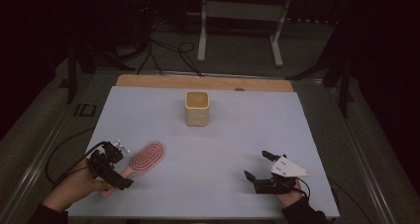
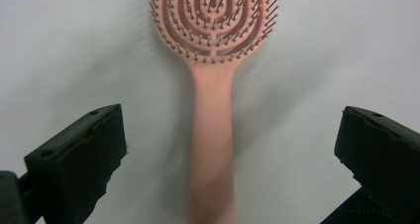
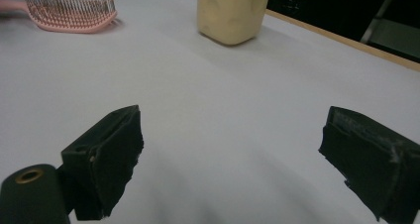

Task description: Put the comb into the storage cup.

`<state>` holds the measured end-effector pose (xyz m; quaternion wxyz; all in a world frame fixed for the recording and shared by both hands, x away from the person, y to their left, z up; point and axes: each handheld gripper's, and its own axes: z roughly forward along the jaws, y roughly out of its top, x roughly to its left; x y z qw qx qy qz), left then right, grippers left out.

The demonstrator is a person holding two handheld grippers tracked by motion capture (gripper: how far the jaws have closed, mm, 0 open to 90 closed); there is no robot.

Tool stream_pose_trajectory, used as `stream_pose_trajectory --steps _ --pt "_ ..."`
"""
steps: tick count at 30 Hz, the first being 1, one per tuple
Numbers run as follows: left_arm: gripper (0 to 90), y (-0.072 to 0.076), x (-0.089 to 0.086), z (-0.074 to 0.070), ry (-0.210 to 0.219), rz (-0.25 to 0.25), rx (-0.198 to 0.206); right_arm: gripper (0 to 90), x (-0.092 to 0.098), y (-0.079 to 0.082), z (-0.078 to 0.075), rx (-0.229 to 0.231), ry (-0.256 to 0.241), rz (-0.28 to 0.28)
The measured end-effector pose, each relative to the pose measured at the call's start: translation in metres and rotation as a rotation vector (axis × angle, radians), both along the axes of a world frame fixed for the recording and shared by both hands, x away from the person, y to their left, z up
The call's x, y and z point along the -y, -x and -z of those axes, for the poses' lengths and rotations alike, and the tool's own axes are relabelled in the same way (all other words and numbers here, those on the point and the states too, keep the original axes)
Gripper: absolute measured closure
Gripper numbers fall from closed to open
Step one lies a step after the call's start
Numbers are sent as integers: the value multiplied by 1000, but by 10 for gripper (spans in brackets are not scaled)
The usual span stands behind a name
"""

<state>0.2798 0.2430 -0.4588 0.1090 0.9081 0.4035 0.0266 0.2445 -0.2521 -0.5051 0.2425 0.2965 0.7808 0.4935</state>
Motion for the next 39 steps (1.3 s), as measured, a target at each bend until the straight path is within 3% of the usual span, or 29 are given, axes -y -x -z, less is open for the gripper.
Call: stream_pose_trajectory --steps 15,21,28,33,39 --pt "42 -14 4 9 9 0 -40 86 0 0 0 -1 -5 -1" --pt "162 -17 5 13 -4 10 -50 86 0 0 0 -2 -8 -2" --pt "371 -20 7 16 -17 7 -53 86 0 0 0 -2 -4 -3" --pt "441 -22 9 18 -24 16 -53 86 0 -1 0 -1 -9 -3" --pt "548 -23 12 22 -61 24 -60 86 1 0 0 4 -4 -5"
